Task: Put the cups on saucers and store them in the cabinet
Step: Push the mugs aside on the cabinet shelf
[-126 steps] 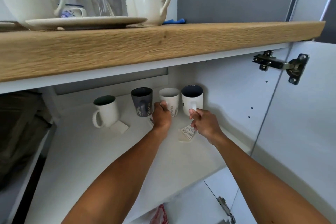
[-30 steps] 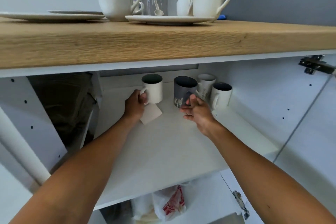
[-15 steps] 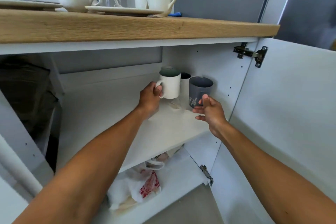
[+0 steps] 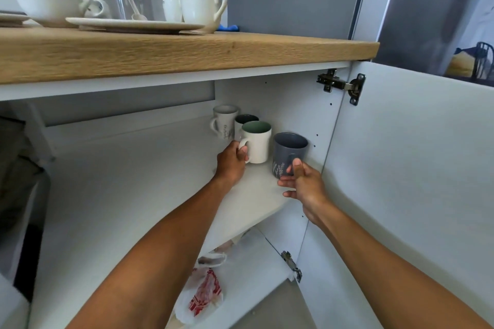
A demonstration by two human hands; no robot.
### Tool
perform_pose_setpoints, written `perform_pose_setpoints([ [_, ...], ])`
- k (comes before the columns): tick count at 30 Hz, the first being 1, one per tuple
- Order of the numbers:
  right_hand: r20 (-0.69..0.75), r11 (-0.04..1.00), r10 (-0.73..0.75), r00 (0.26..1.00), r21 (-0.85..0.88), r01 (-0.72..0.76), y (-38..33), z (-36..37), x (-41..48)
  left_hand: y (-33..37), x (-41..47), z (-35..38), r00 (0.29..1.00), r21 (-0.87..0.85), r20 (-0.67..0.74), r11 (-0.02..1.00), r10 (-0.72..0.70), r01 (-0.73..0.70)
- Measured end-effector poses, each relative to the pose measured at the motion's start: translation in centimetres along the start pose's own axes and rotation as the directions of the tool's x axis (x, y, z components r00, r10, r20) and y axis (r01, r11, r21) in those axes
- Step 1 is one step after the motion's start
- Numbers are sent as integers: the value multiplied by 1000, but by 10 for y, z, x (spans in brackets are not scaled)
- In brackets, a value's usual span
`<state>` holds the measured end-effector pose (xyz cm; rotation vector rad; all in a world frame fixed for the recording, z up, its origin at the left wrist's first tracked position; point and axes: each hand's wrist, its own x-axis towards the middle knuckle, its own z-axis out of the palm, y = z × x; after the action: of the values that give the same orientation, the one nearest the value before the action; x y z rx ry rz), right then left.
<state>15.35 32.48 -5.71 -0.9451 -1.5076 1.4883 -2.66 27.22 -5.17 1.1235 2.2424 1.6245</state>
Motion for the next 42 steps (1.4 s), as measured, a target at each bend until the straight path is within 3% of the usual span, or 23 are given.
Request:
perform_pose_setpoints([
  [12, -57, 999, -13, 998, -48, 11, 9, 11, 12, -18, 15, 17, 1000, 15, 16, 1000, 0, 0],
  [21, -109, 967, -124, 986, -237, 96, 14, 13, 16, -24, 20, 29, 1000, 32, 28, 999, -6, 5],
  [30, -48, 914, -192, 980, -373, 160, 15, 7, 17, -19, 30, 23, 994, 12, 102, 999, -39, 38],
  [38, 93, 744, -270, 958, -612, 269, 12, -9, 18, -20, 12, -13, 992, 111, 107, 991, 64, -76],
  [42, 208, 585, -164, 964, -767, 264, 7, -22, 9, -23, -11, -45, 981, 334, 141, 927, 131, -172],
])
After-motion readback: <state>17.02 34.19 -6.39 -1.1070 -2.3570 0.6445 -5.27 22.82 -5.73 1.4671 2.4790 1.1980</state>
